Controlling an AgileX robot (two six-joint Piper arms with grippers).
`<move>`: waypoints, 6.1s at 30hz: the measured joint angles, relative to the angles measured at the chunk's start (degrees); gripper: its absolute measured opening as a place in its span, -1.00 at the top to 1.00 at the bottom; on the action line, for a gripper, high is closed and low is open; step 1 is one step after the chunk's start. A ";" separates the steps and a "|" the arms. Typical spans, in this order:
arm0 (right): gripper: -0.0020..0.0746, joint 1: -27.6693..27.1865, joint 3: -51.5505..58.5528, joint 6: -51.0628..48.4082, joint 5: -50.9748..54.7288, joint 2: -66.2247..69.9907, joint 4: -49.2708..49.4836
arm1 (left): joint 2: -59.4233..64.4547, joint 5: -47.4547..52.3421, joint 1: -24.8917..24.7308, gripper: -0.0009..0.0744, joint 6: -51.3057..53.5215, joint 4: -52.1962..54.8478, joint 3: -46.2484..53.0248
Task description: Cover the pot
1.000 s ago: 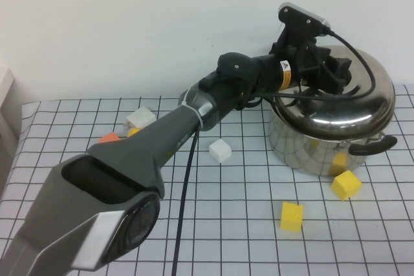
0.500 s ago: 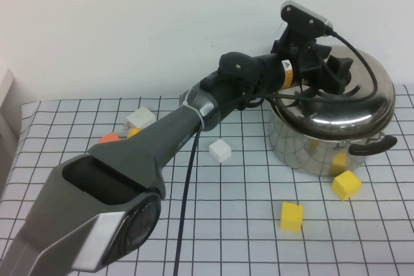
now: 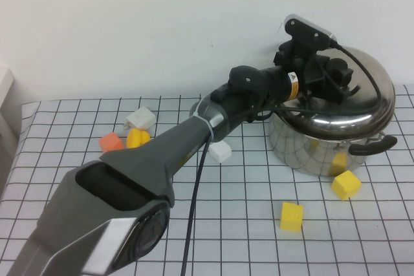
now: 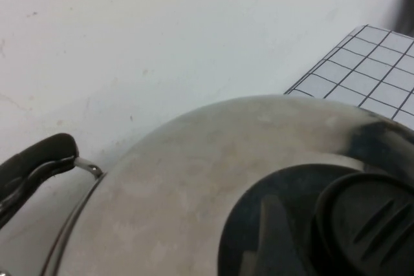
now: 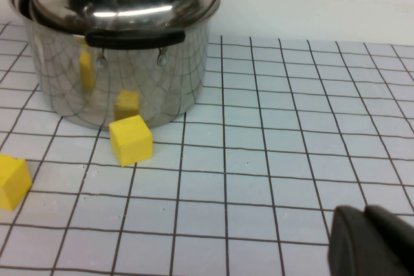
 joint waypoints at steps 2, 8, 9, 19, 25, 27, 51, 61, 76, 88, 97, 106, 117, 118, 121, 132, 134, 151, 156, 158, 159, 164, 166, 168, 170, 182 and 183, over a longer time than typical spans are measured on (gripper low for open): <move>0.92 0.00 0.00 0.00 0.00 0.00 0.00 | 0.00 0.00 0.00 0.01 0.00 0.00 0.00; 0.92 0.00 0.00 0.00 0.00 0.00 0.00 | 0.00 -0.10 -0.08 0.10 0.00 0.00 0.00; 0.92 0.00 0.00 0.00 0.00 0.00 0.00 | 0.00 -0.10 -0.08 0.10 0.00 0.00 0.00; 0.92 0.00 0.00 0.00 0.00 0.00 0.00 | -0.70 -1.83 -0.08 0.10 -2.18 0.00 0.00; 0.92 0.00 0.00 0.00 0.00 0.00 0.00 | -1.13 -2.97 -0.08 0.10 -3.32 0.00 0.00; 0.92 0.00 0.00 0.00 0.00 0.00 0.00 | -1.16 -2.97 -0.08 0.10 -3.32 0.00 0.00; 0.92 0.00 0.00 0.00 0.00 0.00 0.00 | -1.63 -6.77 1.95 0.10 -4.67 0.23 1.98; 0.92 0.00 0.00 0.00 0.00 0.00 0.00 | -3.27 -6.67 1.95 0.10 -3.23 0.69 2.65; 0.92 0.00 0.00 0.00 0.00 0.00 0.00 | -3.97 -7.28 1.95 0.10 -3.23 0.69 3.14; 0.92 0.00 0.00 0.00 0.00 0.00 0.00 | -6.88 -5.76 1.95 0.10 1.29 -0.19 11.55; 0.92 0.00 0.00 0.00 0.00 0.00 0.00 | -8.10 -5.64 1.95 0.10 2.00 0.02 12.86; 0.92 0.00 0.00 0.00 0.00 0.00 0.00 | -9.08 -5.61 1.95 0.10 3.75 -0.51 15.34; 0.92 0.00 0.00 0.00 0.00 0.00 0.00 | -12.74 -3.52 1.95 -0.61 3.73 -0.03 16.08; 0.92 0.00 0.00 0.00 0.00 0.00 0.00 | -13.86 -2.67 1.95 -0.61 3.73 -0.03 16.07; 0.92 0.00 0.00 0.00 0.00 0.00 0.00 | -17.89 0.12 2.06 -0.61 4.11 -0.03 16.07; 0.92 0.00 0.00 0.00 0.00 0.00 0.00 | -34.68 0.77 6.22 0.66 4.24 -0.03 16.71; 0.92 0.00 0.00 0.00 0.00 0.00 0.00 | -38.39 0.77 7.71 0.84 4.49 -0.14 18.29; 0.92 0.00 0.00 0.00 0.00 0.00 0.00 | -78.38 39.80 11.65 0.98 22.60 -14.62 55.14; 0.92 0.00 0.00 0.00 0.00 0.00 0.00 | -91.63 44.51 11.74 0.98 30.17 -30.70 71.49; 0.92 0.00 0.00 0.00 0.00 0.00 0.00 | -97.40 44.39 11.74 0.98 31.76 -36.91 78.41; 0.92 0.00 0.00 0.00 0.00 0.00 0.00 | -100.22 44.15 11.74 0.98 32.16 -39.20 81.10; 0.92 0.00 0.00 0.00 0.00 0.00 0.00 | -113.08 41.64 11.74 0.98 32.78 -49.20 95.53; 0.92 0.00 0.00 0.00 0.00 0.00 0.00 | -117.20 40.32 11.74 0.98 32.87 -52.14 100.34; 0.92 0.00 0.00 0.00 0.00 0.00 0.00 | -120.96 38.91 11.74 0.98 32.87 -55.44 103.92; 0.92 0.00 0.00 0.00 0.00 0.00 0.00 | -124.69 37.63 11.74 0.98 32.87 -59.29 107.15; 0.92 0.00 0.00 0.00 0.00 0.00 0.00 | -131.55 34.85 11.74 0.98 35.04 -60.98 117.61; 0.92 0.00 0.00 0.00 0.00 0.00 0.00 | -131.55 35.09 11.74 0.98 35.88 -59.43 118.10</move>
